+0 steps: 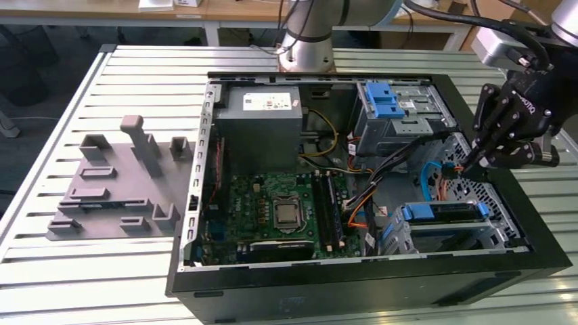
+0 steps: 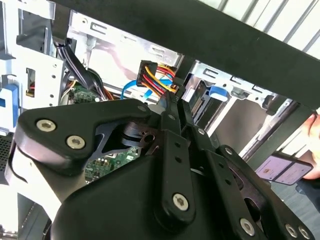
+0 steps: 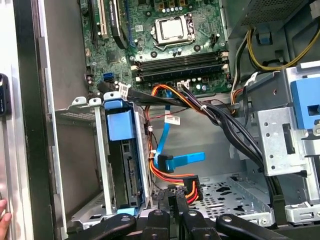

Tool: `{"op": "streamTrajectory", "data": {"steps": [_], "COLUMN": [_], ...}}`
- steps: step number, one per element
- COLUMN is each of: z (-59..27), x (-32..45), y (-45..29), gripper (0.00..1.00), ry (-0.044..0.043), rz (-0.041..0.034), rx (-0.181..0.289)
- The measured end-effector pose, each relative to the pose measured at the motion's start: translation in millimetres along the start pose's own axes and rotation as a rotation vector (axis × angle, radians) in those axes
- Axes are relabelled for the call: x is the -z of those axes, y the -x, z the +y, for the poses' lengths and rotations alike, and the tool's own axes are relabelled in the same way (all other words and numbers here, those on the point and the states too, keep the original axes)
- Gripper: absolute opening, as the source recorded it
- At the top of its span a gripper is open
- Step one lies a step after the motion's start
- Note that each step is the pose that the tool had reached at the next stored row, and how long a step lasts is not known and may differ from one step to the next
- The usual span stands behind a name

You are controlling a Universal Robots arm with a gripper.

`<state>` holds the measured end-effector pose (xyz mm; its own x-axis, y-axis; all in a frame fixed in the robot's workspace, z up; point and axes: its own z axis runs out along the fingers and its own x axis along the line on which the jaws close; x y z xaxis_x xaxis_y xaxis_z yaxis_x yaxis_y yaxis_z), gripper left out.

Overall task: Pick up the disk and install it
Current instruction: 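Insert the first disk wire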

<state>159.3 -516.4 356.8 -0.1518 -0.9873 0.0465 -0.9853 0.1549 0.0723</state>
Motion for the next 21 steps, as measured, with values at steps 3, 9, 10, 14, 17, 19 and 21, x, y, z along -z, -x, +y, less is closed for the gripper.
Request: {"op": "streamTrajectory", "data": {"steps": [3, 9, 10, 14, 17, 19, 21], "z": [4.6, 8.9, 8.9, 9.5, 10.7, 11.9, 13.6], "x": [-0.3, -0.7, -0.7, -1.6, -2.3, -2.8, -3.3], "y": [-1.6, -3.3, -3.3, -7.4, -10.9, -12.1, -13.5], "gripper": [0.17, 0.17, 0.17, 0.17, 0.17, 0.17, 0.17], "ry": [-0.0049, -0.0190, -0.0197, -0.0245, -0.0273, -0.0297, -0.0346], "rz": [-0.0005, -0.0028, -0.0029, -0.0044, -0.0077, -0.0102, -0.0125], "rx": [0.000, -0.001, -0.001, 0.000, 0.004, 0.009, 0.011]}}
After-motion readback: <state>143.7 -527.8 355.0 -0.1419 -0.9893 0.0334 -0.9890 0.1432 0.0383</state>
